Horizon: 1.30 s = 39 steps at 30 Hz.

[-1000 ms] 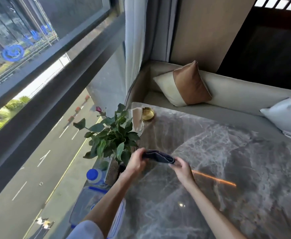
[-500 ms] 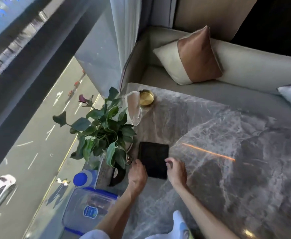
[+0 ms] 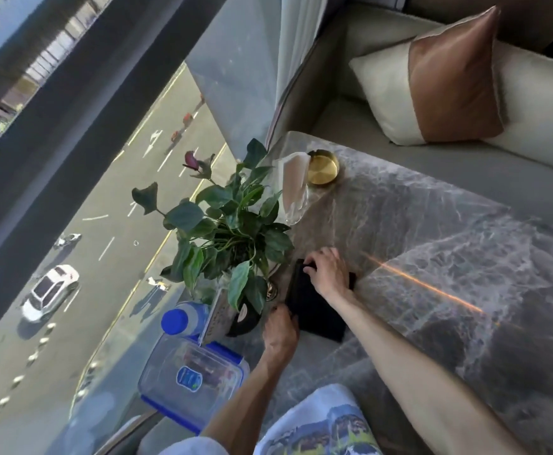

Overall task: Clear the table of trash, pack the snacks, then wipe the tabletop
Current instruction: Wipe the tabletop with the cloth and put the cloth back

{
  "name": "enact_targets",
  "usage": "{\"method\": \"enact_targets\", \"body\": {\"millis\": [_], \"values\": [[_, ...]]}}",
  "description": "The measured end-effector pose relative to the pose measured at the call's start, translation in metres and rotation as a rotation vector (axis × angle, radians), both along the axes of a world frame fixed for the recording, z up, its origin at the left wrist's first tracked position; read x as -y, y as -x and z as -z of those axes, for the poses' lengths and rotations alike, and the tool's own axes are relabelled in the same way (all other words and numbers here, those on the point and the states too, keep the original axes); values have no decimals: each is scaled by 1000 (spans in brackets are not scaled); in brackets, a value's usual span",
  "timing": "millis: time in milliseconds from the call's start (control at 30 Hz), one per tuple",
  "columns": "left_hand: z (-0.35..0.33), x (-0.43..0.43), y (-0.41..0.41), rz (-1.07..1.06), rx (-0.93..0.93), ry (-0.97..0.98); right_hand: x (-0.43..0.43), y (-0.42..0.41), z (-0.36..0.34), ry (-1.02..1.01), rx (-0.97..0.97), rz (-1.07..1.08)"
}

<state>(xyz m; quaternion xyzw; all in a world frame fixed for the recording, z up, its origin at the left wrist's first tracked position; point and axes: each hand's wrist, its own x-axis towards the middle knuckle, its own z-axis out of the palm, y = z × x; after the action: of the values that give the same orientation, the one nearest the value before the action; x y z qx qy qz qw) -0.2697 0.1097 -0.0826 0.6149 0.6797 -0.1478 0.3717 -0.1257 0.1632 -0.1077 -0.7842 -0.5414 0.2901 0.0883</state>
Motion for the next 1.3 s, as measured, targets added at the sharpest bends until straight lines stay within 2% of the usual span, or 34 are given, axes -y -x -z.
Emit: {"method": "enact_targets", "body": {"millis": [100, 200, 433, 500, 567, 667, 767, 933, 1133, 1233, 1300], "values": [[-5, -2, -2, -6, 34, -48, -2, -4, 3, -28, -38, 86], [-10, -9, -5, 18, 29, -77, -5, -5, 5, -54, -18, 69], [-11, -18, -10, 112, -109, 48, -11, -12, 2, 20, 16, -63], [-8, -16, -8, 127, -140, 51, 0, -19, -3, -16, 27, 36], [-4, -13, -5, 116, -153, 40, 18, -28, -7, -53, 66, 240], [1, -7, 0, 40, -97, 33, 49, -40, -6, 72, -16, 514], [4, -4, 2, -57, 11, 16, 58, -42, -4, 112, -248, 579], [-5, 2, 2, -167, 85, -99, 60, -42, -3, 64, -257, 697], [-7, 3, 8, -221, 94, -145, 63, -45, -5, 152, -200, 674], [-8, -2, 7, -116, -1, -66, 68, -45, -6, 154, -214, 627], [-13, 2, 3, -13, -93, -106, 72, -42, -4, 142, -237, 594]]}}
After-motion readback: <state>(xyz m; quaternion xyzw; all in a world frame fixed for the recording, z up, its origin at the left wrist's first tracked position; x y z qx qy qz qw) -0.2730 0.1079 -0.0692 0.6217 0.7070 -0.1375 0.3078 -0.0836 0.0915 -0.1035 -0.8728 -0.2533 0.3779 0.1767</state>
